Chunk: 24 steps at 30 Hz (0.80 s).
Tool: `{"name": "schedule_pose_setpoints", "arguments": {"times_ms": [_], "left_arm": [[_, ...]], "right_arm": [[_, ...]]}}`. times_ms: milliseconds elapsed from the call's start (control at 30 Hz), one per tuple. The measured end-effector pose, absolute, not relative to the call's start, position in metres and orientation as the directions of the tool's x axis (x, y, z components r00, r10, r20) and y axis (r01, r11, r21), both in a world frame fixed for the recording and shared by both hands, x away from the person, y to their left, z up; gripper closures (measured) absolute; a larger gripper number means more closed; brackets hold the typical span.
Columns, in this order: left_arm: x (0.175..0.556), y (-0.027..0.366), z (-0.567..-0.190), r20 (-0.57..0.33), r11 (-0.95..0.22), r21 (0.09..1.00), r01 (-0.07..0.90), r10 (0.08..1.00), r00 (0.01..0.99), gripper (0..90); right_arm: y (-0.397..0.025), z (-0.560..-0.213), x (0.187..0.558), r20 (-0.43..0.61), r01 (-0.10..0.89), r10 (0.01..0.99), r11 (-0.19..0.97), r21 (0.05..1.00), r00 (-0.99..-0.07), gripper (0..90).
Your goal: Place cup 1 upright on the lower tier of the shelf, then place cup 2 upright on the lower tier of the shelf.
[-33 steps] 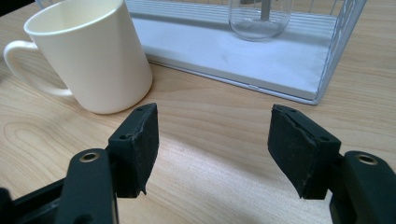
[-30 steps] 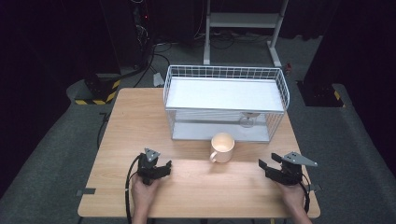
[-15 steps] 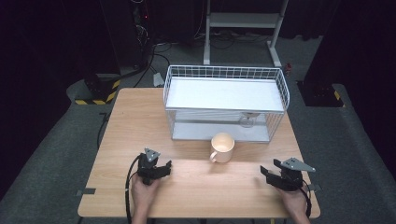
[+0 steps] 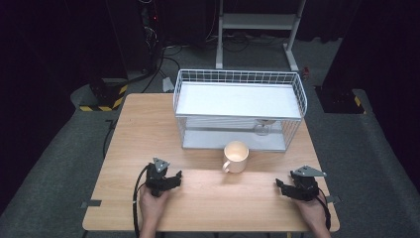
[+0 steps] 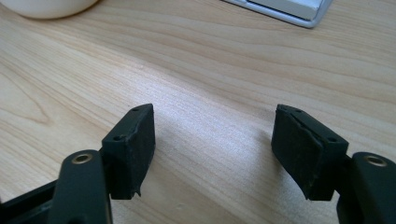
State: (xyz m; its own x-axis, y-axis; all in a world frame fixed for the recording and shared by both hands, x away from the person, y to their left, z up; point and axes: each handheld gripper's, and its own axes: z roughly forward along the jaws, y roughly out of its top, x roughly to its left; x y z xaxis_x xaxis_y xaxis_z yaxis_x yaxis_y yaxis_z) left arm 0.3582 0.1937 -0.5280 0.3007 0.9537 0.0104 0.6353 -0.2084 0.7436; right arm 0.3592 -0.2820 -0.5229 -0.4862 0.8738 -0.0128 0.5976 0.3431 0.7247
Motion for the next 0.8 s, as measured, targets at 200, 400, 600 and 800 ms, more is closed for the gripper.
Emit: {"name": "schedule_pose_setpoints", "arguments": {"times_ms": [200,400,600,800], "left_arm": [[0.358,0.192,-0.528,0.003,-0.193,0.741,0.643,0.959,0.284,21.8],[0.355,0.192,-0.528,0.009,-0.204,0.733,0.649,0.957,0.291,16.2],[0.351,0.185,-0.52,-0.029,-0.166,0.763,0.625,0.957,0.29,17.1],[0.349,0.171,-0.515,-0.013,-0.221,0.765,0.605,0.934,0.358,15.6]], "right_arm": [[-0.282,-0.523,0.361,-0.012,0.612,0.89,0.323,0.722,-0.456,27.5],[-0.282,-0.523,0.361,-0.014,0.617,0.896,0.317,0.72,-0.444,25.7],[-0.282,-0.523,0.361,-0.015,0.617,0.896,0.318,0.72,-0.444,25.7],[-0.281,-0.523,0.361,-0.014,0.618,0.897,0.315,0.72,-0.442,25.7]]}}
